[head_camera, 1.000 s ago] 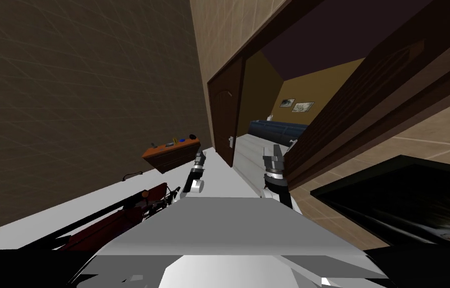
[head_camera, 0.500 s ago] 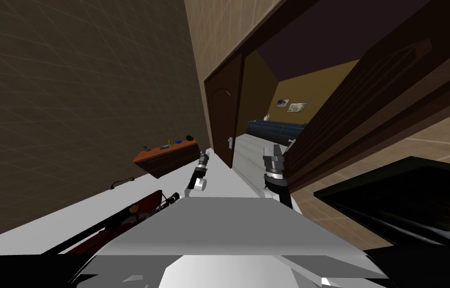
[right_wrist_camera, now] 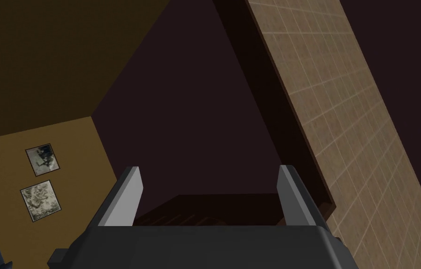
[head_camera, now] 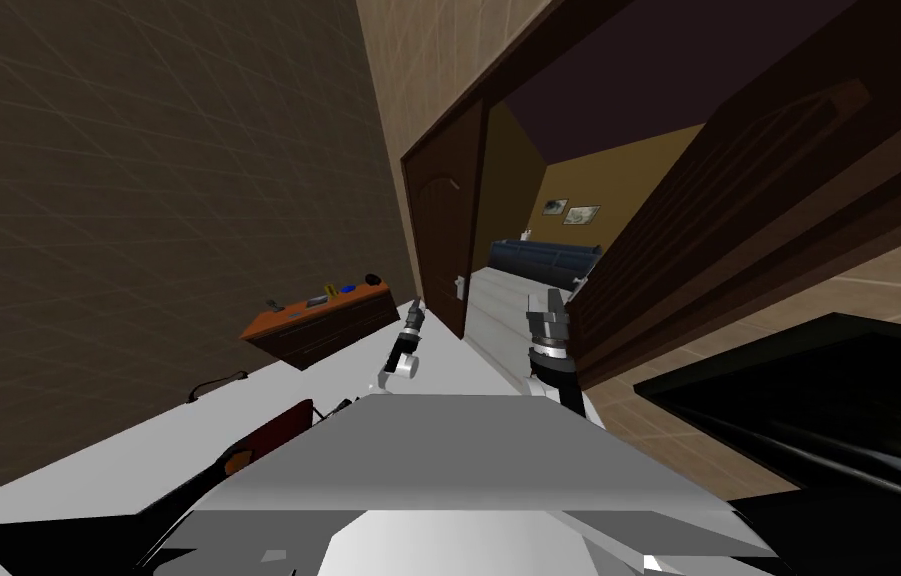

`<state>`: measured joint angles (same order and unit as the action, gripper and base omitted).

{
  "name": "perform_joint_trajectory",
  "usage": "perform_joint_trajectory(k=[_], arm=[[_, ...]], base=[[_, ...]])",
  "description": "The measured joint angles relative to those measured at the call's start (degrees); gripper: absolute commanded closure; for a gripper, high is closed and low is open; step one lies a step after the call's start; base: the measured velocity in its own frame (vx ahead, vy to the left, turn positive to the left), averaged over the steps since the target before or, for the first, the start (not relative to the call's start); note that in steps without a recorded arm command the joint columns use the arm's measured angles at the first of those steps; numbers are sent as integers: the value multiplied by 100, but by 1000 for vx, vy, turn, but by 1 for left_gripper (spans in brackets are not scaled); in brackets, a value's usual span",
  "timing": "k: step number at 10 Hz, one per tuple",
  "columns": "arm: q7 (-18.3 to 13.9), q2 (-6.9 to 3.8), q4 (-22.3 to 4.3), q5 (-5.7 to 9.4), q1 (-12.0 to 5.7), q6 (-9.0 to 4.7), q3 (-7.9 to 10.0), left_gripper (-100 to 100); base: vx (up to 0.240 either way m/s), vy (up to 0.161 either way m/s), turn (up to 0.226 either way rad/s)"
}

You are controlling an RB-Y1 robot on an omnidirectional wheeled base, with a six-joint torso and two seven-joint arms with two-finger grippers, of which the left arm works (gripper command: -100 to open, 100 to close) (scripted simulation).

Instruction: Push the door open

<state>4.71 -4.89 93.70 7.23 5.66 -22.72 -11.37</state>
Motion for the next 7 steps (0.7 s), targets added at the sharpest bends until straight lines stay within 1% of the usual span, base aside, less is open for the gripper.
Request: perform_joint_trajectory(k=[1,2,4,7], arm=[[-5,-16,-221,42,-119,-35,-59,-100],[15,5,-294,66,-186,0,-116,-100],[45,30,-582,117,-371,9,-213,-100],[51,15,-893,206,-548,15,-362,-100]], base=[[96,85,-108],[80,77,-93],[83,69,-89],[76,79,-101]])
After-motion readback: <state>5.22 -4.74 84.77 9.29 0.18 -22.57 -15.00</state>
